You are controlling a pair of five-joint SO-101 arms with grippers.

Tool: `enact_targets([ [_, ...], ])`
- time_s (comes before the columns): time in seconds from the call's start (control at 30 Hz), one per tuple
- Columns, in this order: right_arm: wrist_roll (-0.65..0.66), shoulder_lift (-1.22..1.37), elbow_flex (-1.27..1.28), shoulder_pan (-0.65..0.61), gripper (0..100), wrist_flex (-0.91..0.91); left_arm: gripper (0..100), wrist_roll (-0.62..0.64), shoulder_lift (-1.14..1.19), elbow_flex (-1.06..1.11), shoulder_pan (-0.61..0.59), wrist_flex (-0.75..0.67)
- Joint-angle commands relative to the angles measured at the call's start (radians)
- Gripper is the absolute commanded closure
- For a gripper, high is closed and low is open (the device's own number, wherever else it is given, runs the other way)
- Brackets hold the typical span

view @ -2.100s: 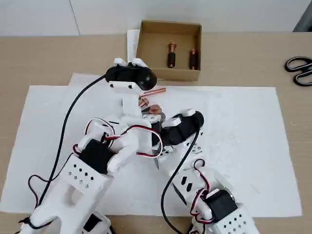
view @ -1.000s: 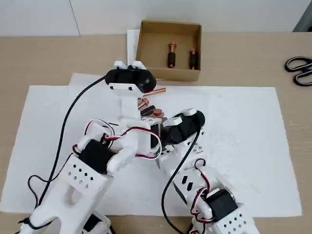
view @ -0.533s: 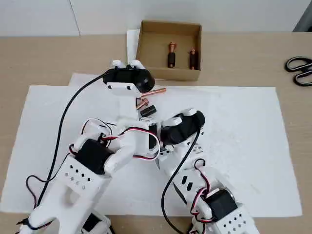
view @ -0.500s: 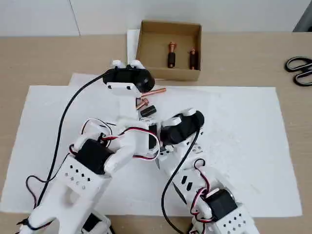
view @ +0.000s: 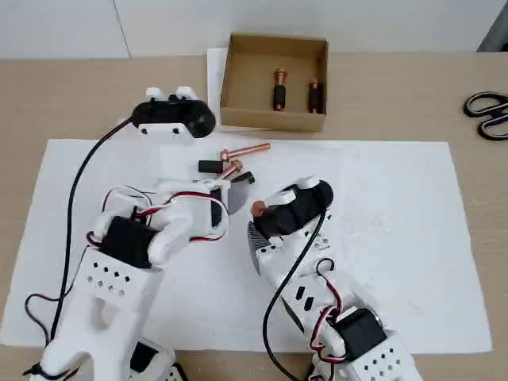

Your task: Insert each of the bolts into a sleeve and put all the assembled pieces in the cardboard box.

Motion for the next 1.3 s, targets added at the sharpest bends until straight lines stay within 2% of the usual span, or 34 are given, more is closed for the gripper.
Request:
enact_targets([
  [0.0, -0.005, -0.016, -0.018, 0.070, 99.5, -0.025, 79, -0.061, -0.009, -0.050, -0.083, 0.049],
  [0.1, 0.049, -0.007, -0.063, 0.166, 99.5, -0.021, 79, -0.089, -0.009, -0.051, -0.187, 0.080],
  [0.2, 0.107, -0.004, -0.140, 0.259, 99.5, -0.019, 79, -0.118, -0.009, -0.065, -0.347, 0.117],
  [0.33, 0.160, 0.036, -0.311, 0.354, 99.5, 0.065, 79, -0.261, -0.002, -0.031, -0.470, 0.117],
  [0.43, 0.189, 0.183, -0.514, 0.418, 99.5, 0.194, 79, -0.348, -0.002, -0.001, -0.476, 0.114],
  [0.63, 0.189, 0.630, -1.014, 0.479, 99.5, 0.328, 79, -0.350, -0.003, 0.116, -0.476, -0.031],
  [0.77, 0.183, 0.929, -1.358, 0.476, 99.5, 0.412, 79, -0.347, -0.002, 0.157, -0.476, -0.058],
  [0.97, 0.181, 1.333, -1.761, 0.475, 99.5, 0.443, 79, -0.269, -0.002, 0.180, -0.476, -0.089],
  [1.27, 0.180, 1.828, -2.162, 0.475, 99.5, 0.427, 79, -0.273, -0.008, 0.179, -0.476, -0.086],
])
